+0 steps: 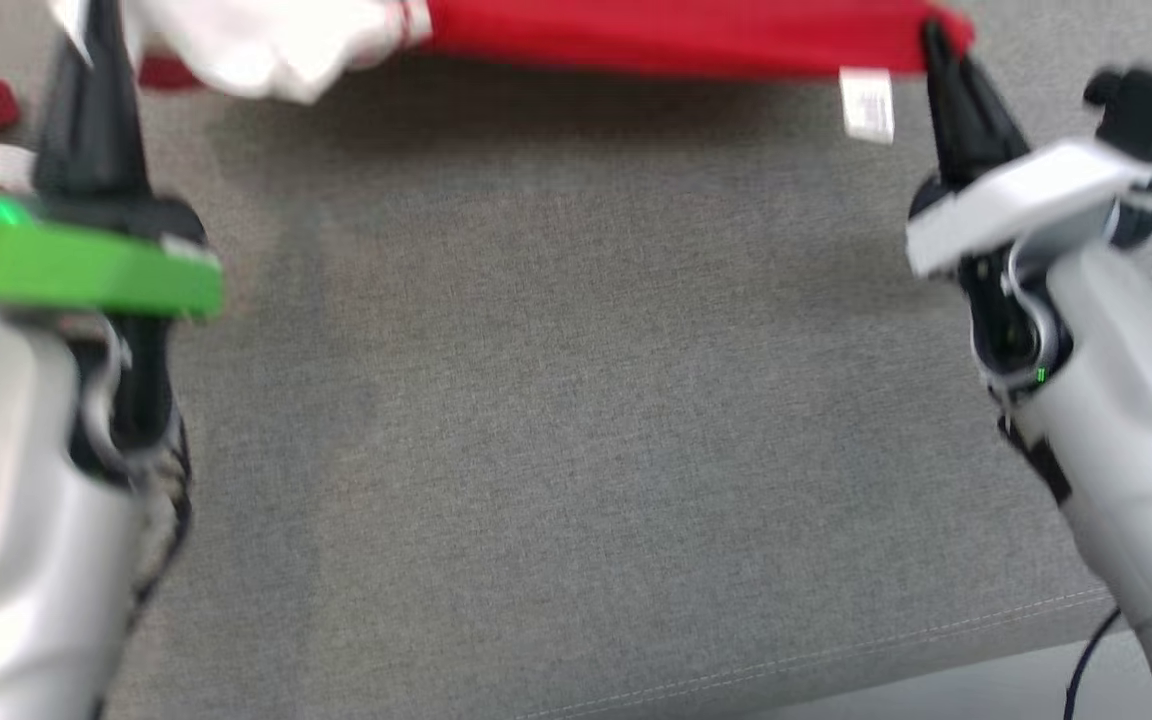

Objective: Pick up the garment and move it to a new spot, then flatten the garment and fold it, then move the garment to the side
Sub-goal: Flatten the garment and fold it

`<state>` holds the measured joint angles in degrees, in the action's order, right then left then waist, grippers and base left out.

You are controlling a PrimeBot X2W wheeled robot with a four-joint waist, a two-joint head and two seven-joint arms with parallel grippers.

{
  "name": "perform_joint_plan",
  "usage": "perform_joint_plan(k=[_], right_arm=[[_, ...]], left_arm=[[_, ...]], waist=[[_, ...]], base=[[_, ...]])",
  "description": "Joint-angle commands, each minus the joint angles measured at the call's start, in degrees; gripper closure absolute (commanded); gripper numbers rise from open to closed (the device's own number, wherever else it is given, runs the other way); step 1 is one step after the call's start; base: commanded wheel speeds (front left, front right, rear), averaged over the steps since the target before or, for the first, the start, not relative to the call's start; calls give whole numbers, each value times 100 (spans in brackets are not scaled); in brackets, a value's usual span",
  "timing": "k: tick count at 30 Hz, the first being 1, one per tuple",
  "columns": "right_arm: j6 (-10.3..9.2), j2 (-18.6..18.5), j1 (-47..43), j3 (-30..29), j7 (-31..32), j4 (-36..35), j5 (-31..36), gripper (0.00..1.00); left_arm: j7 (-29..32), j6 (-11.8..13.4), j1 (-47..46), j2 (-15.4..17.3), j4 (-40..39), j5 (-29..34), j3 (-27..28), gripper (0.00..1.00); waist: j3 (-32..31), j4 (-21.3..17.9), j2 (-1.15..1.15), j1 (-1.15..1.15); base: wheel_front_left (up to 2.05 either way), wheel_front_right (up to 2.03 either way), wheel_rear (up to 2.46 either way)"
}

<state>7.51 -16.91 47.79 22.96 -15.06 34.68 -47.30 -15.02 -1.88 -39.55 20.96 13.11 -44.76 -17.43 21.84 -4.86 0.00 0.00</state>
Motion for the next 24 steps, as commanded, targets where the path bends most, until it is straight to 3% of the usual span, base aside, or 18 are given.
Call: perform_joint_plan(k=[1, 8, 12, 24], right_arm=[[-4, -59, -315, 6, -15, -116, -97, 100], [-4, -222, -1830, -87, -16, -498, -383, 100], [-7, -327, -2480, -247, -16, -537, -340, 100], [-7, -382, -3962, -831, 79, -794, 193, 100]], left_arm=[[-20, 58, 431, -78, -201, 108, 111, 100], [-20, 172, 2449, -493, -855, 379, 322, 100], [-21, 112, 3271, -700, -968, 328, 302, 100], [39, 41, 4393, -954, -851, 462, -163, 100]], waist=[[-322, -27, 0, 0], [-826, 74, 0, 0], [-1108, 144, 0, 0], [-1438, 385, 0, 0]], base=[[0, 0, 0], [0, 0, 0], [0, 0, 0], [0, 0, 0]])
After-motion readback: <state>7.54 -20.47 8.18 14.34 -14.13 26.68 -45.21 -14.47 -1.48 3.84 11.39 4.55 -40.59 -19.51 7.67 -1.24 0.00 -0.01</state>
